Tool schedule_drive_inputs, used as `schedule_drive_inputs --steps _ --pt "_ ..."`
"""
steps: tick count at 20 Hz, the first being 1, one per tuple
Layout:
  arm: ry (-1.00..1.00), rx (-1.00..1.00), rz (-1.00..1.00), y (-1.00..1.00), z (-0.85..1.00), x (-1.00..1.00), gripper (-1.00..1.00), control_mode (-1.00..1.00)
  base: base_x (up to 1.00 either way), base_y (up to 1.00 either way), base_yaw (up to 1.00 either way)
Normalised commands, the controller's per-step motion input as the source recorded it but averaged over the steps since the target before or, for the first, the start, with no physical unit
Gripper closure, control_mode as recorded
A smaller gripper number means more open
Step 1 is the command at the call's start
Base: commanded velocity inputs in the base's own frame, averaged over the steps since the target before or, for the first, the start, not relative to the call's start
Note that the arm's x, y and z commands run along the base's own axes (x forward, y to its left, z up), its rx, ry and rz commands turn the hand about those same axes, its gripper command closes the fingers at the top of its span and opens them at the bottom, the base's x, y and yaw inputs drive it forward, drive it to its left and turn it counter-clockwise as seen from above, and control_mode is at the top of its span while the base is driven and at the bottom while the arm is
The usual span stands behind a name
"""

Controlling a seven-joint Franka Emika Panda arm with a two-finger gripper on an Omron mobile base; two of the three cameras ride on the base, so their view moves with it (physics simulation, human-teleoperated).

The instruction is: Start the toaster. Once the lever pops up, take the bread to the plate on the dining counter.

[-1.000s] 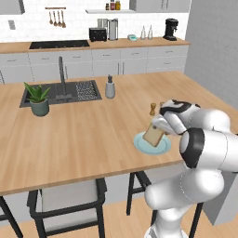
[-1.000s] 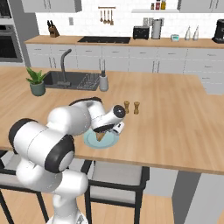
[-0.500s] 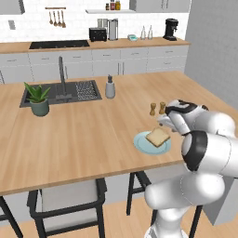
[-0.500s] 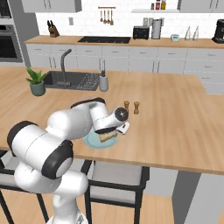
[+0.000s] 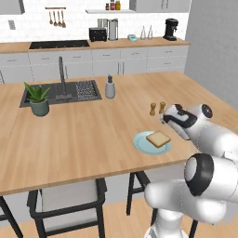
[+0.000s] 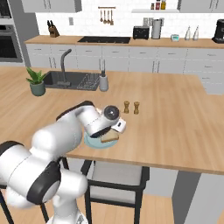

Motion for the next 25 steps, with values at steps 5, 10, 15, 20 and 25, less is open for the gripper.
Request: schedule_drive_inputs --steps 5,10,15,20,25 --pt "0.00 -0.27 -0.17 0.96 0.41 -0.37 -1.00 -1.00 0.00 0.00 0.00" --pt "0.00 -0.16 -0.06 0.53 0.86 -0.24 -1.00 -1.00 0.00 0.00 0.00" --pt "0.01 -0.02 0.00 -0.02 0.84 -0.29 -1.00 -1.00 0.00 0.00 0.00" --pt "0.01 0.00 0.03 -0.06 0.50 -0.80 -1.00 -1.00 0.00 0.00 0.00" --pt "0.00 0.00 0.18 0.06 0.10 -0.90 -1.00 -1.00 0.00 0.00 0.00"
